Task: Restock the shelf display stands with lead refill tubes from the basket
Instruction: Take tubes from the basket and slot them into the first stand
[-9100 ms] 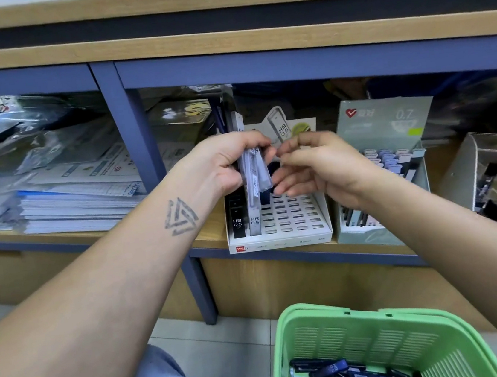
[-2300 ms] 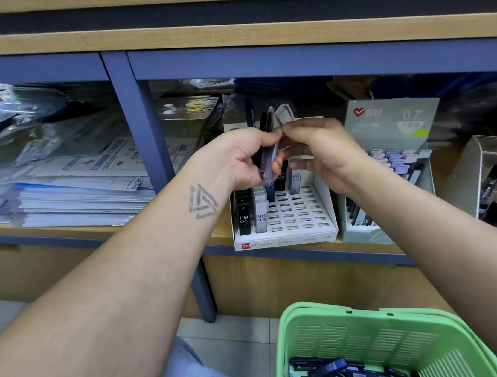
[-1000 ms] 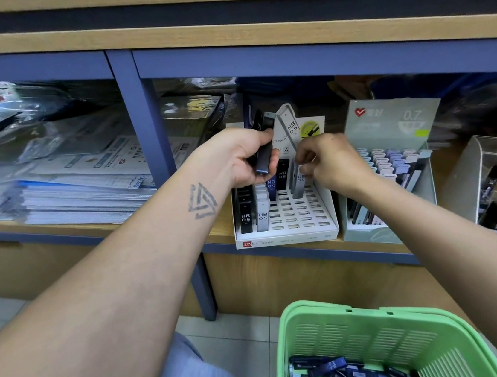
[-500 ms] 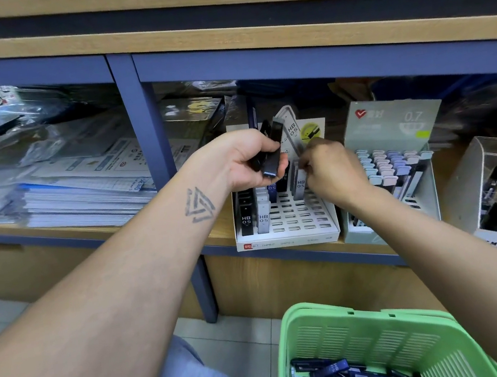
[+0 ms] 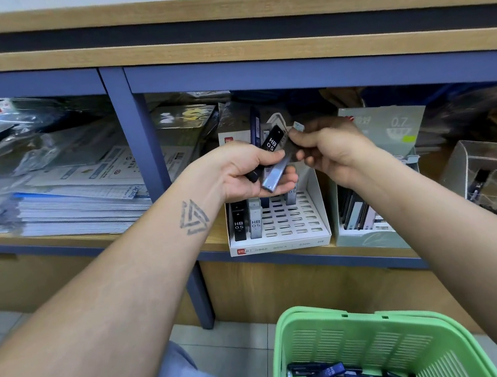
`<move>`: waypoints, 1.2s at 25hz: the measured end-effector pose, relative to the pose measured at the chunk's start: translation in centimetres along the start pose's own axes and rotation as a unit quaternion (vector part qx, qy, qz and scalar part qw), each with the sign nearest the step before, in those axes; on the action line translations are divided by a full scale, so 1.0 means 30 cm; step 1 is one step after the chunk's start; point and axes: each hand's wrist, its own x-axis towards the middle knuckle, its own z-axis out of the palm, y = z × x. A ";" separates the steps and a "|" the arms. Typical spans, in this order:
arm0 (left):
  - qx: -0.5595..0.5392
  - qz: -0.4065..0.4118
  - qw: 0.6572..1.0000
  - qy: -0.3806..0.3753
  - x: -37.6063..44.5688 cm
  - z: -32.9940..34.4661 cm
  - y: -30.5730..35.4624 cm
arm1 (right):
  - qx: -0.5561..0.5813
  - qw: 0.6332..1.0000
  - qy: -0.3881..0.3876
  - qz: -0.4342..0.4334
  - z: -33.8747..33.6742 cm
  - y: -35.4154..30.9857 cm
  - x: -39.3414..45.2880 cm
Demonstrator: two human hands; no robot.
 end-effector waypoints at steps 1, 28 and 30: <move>-0.006 -0.004 1.000 -0.001 -0.002 0.001 -0.001 | 0.007 1.000 -0.005 -0.003 -0.010 -0.003 -0.005; 0.103 0.112 0.988 -0.011 0.121 0.358 -0.046 | -0.157 0.981 0.018 -0.115 -0.531 -0.079 -0.148; 0.107 0.116 0.987 -0.014 0.144 0.402 -0.049 | -0.213 0.967 0.045 -0.136 -0.589 -0.050 -0.133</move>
